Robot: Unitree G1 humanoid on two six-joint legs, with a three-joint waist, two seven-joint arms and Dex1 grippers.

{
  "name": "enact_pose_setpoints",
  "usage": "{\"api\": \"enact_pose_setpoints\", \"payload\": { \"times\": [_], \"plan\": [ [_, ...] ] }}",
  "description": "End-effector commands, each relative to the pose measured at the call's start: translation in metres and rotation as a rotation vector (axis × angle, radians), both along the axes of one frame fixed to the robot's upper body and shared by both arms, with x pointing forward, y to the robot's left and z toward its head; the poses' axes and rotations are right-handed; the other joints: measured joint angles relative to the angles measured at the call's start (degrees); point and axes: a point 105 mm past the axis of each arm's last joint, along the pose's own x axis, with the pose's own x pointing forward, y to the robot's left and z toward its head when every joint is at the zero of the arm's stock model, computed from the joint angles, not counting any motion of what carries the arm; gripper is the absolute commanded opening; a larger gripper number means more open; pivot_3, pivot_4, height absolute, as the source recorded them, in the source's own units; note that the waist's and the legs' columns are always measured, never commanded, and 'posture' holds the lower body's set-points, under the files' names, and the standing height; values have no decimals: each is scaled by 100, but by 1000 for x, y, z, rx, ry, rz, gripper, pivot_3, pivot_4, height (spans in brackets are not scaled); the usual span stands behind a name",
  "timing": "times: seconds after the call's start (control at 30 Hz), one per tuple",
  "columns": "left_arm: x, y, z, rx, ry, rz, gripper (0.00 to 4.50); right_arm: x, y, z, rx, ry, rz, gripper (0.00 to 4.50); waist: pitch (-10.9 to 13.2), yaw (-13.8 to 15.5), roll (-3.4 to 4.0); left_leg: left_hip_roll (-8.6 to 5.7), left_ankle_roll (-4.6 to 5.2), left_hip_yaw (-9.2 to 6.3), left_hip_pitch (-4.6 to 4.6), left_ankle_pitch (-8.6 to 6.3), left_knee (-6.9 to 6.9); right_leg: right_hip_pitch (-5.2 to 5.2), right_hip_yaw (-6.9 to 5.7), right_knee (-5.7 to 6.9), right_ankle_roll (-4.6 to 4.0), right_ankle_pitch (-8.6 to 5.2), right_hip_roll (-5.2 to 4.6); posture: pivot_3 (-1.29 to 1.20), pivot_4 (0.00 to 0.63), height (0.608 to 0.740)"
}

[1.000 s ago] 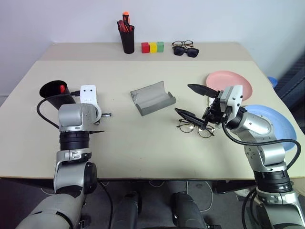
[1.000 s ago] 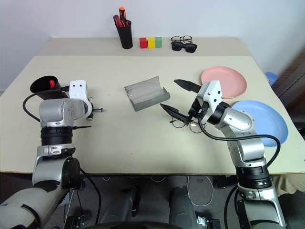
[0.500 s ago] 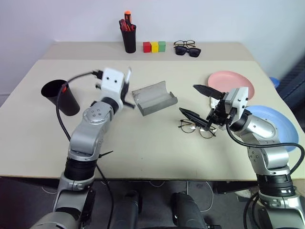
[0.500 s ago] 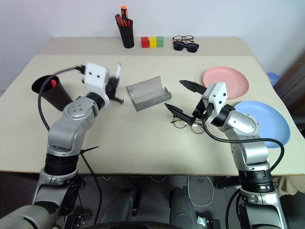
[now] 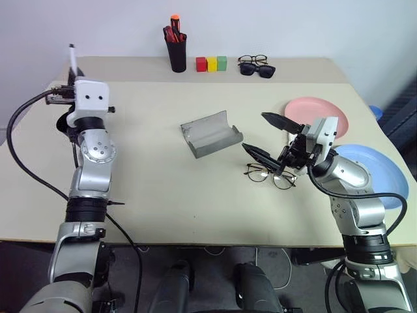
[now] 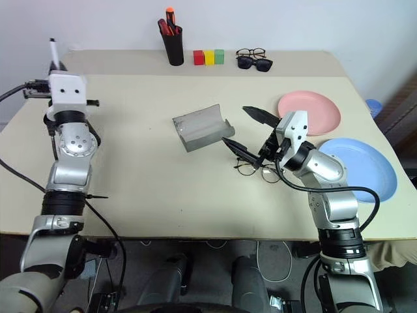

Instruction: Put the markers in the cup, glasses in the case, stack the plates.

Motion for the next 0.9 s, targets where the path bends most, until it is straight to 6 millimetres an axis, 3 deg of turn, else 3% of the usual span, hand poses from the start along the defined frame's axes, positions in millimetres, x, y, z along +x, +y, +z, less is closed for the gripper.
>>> {"api": "enact_pose_setpoints", "payload": {
  "times": [0.03,0.2,0.4,0.43,0.47,0.57,0.6,0.8,0.9],
  "plan": [
    [-5,11,13,23,-63,41,57,-1,2,13,10,-55,11,4500,0,-1,0,0,0,0,0,0,0,0,0,2,0,0,0,0,150,740],
    [-9,28,-7,22,-10,97,57,-1,0,14,7,-55,7,4500,0,-25,0,1,-1,0,1,0,-1,-2,0,5,1,0,0,0,150,740],
    [-7,29,-22,19,28,97,57,-1,-1,16,3,-55,3,4500,0,-19,0,1,-1,0,3,0,0,-3,0,10,0,0,0,0,150,740],
    [-7,29,-23,16,34,98,804,-1,-1,16,1,-55,3,4500,0,-16,0,1,-1,0,3,0,0,-3,0,10,0,0,0,0,150,740],
    [-6,28,-24,20,34,92,1109,-1,-1,17,-1,-55,2,4500,0,-12,0,1,-1,0,3,0,0,-2,0,10,0,0,0,0,150,740],
    [-5,24,-27,10,32,67,2671,-2,-2,18,-4,-55,-3,4500,0,-11,0,1,-1,0,2,0,0,-2,0,9,1,0,0,0,150,740],
    [-5,20,-27,3,30,36,3149,-2,-3,18,-6,-54,-7,4500,0,-12,0,1,-1,0,2,0,0,-2,0,9,0,0,0,0,150,740],
    [4,-18,-17,-115,32,-205,3149,-3,-8,18,-10,-50,-37,4500,0,-7,0,1,-1,0,1,0,1,-2,0,9,0,1,0,0,150,740],
    [12,-72,-2,-142,122,-473,3149,-5,-15,17,-10,-49,-76,4500,0,14,-3,1,-1,-1,-2,0,3,-1,0,8,0,0,-1,0,150,740]
  ]
}}
